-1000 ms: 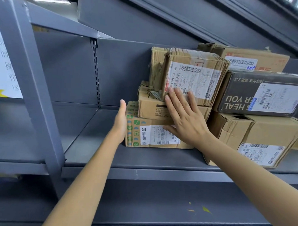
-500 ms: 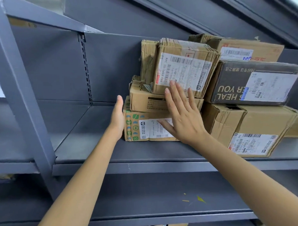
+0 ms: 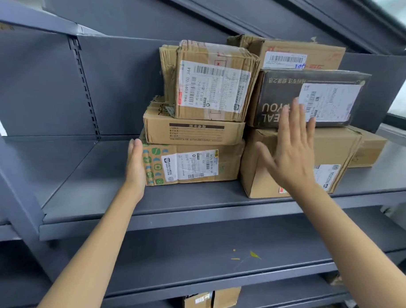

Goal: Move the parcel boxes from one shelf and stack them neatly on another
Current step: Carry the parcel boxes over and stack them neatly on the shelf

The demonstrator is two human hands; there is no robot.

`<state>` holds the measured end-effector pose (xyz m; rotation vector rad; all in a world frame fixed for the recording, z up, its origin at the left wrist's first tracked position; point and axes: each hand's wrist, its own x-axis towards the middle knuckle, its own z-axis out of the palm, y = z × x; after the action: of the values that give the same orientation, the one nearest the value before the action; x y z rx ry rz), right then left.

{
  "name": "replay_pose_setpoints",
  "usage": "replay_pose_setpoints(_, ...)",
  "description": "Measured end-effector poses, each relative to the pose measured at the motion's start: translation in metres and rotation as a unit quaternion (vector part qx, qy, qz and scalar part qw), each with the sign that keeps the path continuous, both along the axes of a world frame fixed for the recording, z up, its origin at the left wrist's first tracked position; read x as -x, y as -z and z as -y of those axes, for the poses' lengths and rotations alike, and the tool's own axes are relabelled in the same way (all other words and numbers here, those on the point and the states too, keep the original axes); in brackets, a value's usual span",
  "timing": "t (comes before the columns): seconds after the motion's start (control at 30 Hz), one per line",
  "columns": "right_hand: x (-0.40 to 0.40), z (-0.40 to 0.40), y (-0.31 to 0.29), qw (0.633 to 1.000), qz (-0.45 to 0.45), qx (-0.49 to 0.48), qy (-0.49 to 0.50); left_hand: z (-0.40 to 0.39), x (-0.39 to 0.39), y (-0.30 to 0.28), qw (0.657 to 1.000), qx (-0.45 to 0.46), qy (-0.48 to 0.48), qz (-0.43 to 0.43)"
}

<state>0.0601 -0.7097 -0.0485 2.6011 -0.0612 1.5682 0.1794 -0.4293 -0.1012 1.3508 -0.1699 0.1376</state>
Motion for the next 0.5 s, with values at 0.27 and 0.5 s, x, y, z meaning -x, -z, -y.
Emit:
replay_pose_setpoints(0.27,0.007,0.024,-0.001,0.993,-0.089,-0.062,-0.043,0.011,0.016,-0.01,1.0,-0.001,-0.029,0.01)
replay_pose_setpoints(0.5,0.032,0.116,-0.044,0.883,0.029,-0.468,-0.021,0.015,0.016,-0.017,0.997,-0.022,-0.069,0.022)
